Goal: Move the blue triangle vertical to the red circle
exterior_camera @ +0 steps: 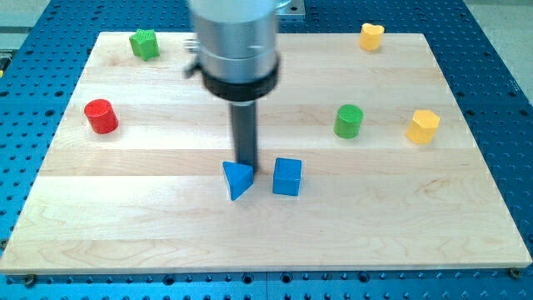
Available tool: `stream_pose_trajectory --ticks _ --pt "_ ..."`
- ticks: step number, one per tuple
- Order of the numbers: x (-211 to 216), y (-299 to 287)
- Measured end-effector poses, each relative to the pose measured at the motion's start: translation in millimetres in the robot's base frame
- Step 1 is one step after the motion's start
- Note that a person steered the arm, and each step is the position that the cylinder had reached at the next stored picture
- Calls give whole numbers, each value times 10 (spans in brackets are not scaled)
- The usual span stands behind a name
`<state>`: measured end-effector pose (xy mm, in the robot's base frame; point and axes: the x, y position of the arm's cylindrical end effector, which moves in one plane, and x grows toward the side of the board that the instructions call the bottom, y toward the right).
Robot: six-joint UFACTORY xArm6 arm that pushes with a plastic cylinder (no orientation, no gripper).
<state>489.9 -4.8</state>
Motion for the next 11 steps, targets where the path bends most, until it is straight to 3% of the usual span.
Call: stream_pose_trajectory --ticks 1,3,4,5,6,7,10,11 --pt "62 175" --pt "370 -1100" --pt "420 -1238" --pt "271 -431" --pt "546 -163" --pt "760 -262" --pt "822 -2034" --pt "410 -1059"
